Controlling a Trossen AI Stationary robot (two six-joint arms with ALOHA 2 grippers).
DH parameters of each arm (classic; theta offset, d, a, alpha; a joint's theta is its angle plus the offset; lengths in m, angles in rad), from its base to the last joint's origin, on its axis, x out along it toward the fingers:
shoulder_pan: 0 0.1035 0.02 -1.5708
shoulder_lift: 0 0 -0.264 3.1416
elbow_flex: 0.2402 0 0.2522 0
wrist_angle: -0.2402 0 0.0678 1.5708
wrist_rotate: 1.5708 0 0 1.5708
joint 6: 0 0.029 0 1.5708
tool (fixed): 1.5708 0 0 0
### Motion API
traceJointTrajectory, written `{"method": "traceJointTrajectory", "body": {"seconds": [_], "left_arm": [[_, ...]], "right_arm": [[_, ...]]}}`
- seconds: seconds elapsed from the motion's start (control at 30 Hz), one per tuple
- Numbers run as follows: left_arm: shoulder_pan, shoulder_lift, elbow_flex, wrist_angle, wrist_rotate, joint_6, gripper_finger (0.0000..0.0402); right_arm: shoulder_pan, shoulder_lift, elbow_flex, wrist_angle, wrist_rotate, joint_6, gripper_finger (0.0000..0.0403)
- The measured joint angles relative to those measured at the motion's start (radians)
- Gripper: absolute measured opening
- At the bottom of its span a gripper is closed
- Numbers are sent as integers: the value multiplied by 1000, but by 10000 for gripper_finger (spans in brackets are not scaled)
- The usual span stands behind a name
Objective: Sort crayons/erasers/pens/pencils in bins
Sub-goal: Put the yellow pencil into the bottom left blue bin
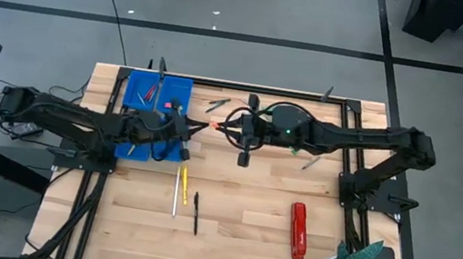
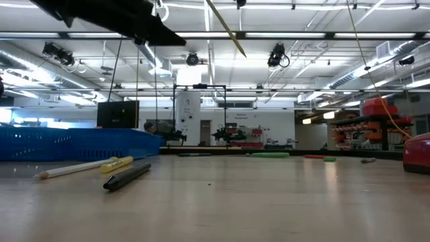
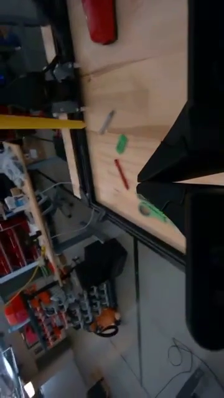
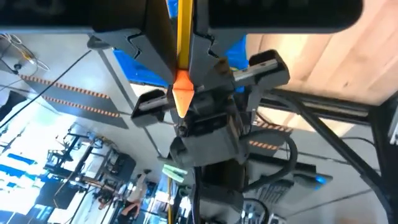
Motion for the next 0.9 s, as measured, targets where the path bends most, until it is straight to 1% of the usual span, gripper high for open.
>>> {"method": "traceJointTrajectory", "body": {"seconds": [0.1, 0.23, 0.3, 0.4, 0.5, 0.6, 0.7, 0.77, 0.9], "left_arm": [[-22, -70, -1, -59, -7, -4, 16], [-77, -148, -2, -75, -2, -17, 11], [-105, -167, -2, -83, 16, -21, 19], [-135, -171, -2, -84, 24, -22, 58], [-140, -170, -2, -76, 22, -23, 111], [-141, -164, -2, -68, 27, -23, 168], [-146, -163, -2, -48, 88, -24, 217], [-147, -152, -2, -13, 131, -28, 241], [-146, -129, -1, 83, 138, -44, 266]], "right_arm": [[-1, 9, 0, 47, -17, -10, 42], [0, 21, -1, 133, -102, -41, 42], [-2, 21, -1, 168, -139, -43, 42], [-9, 21, -1, 209, -179, -41, 42], [-16, 22, -1, 252, -239, -16, 42], [-9, 22, -1, 277, -310, -31, 42], [5, 22, -1, 272, -348, -72, 42], [13, 22, -1, 281, -368, -88, 42], [30, 25, -1, 284, -378, -95, 42]]}}
